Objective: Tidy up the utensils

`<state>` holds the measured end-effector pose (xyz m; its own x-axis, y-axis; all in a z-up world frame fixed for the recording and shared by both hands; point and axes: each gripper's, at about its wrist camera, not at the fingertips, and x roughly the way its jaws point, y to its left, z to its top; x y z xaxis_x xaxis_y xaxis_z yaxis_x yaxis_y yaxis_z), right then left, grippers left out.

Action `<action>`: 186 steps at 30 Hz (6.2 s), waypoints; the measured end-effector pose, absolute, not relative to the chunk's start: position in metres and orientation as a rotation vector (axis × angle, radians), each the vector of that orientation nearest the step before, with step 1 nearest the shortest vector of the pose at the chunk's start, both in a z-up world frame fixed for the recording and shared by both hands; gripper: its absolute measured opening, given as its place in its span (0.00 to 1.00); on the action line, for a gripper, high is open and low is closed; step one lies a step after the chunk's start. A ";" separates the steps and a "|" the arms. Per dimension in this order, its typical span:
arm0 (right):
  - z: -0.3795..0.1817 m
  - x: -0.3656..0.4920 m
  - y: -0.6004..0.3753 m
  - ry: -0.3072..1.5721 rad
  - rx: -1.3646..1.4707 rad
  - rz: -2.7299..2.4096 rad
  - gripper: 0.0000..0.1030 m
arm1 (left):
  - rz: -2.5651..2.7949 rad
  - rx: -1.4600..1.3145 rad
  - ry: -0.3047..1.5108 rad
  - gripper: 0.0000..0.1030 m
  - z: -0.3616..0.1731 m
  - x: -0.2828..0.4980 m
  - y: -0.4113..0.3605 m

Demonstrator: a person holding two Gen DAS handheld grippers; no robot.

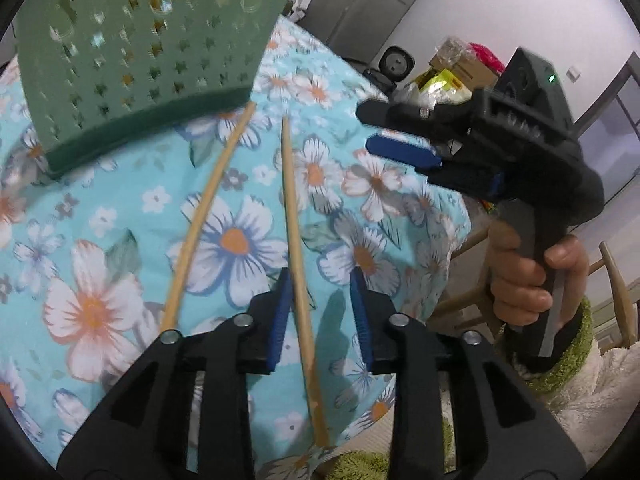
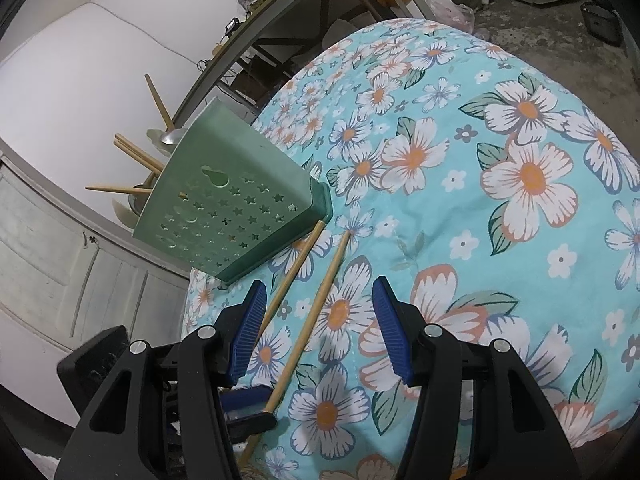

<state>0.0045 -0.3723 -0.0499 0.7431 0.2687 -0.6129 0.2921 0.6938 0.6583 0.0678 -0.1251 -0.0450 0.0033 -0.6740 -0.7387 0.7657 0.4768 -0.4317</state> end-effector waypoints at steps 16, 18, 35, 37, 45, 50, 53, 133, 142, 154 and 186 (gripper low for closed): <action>-0.072 0.033 -0.345 0.873 0.741 -0.045 0.38 | -0.925 0.173 0.968 0.31 -0.036 0.101 -0.095; -0.077 0.040 -0.338 0.892 0.714 -0.060 0.37 | -0.917 0.185 0.963 0.31 -0.037 0.101 -0.094; -0.078 0.031 -0.343 0.887 0.664 -0.156 0.07 | -0.846 0.356 0.940 0.31 -0.054 0.094 -0.110; -0.079 0.027 -0.347 0.883 0.678 -0.161 0.07 | -0.837 0.380 0.930 0.31 -0.057 0.092 -0.113; -0.082 0.021 -0.350 0.872 0.697 -0.161 0.07 | -0.843 0.435 0.901 0.08 -0.057 0.085 -0.120; -0.080 0.020 -0.351 0.869 0.693 -0.161 0.07 | -0.847 0.437 0.926 0.05 -0.056 0.077 -0.113; -0.078 0.014 -0.352 0.865 0.694 -0.163 0.07 | -0.841 0.432 0.962 0.05 -0.056 0.072 -0.101; -0.076 0.055 -0.347 0.927 0.529 -0.191 0.07 | -0.813 0.522 0.895 0.07 -0.063 0.126 -0.189; -0.051 0.045 -0.353 0.855 0.571 -0.161 0.06 | -0.788 0.447 0.849 0.05 -0.040 0.124 -0.172; 0.056 0.020 -0.358 0.583 0.516 -0.090 0.06 | -0.850 0.098 0.683 0.05 0.094 0.135 -0.091; 0.065 0.018 -0.357 0.566 0.506 -0.089 0.06 | -0.795 -0.206 0.319 0.05 0.227 0.160 -0.056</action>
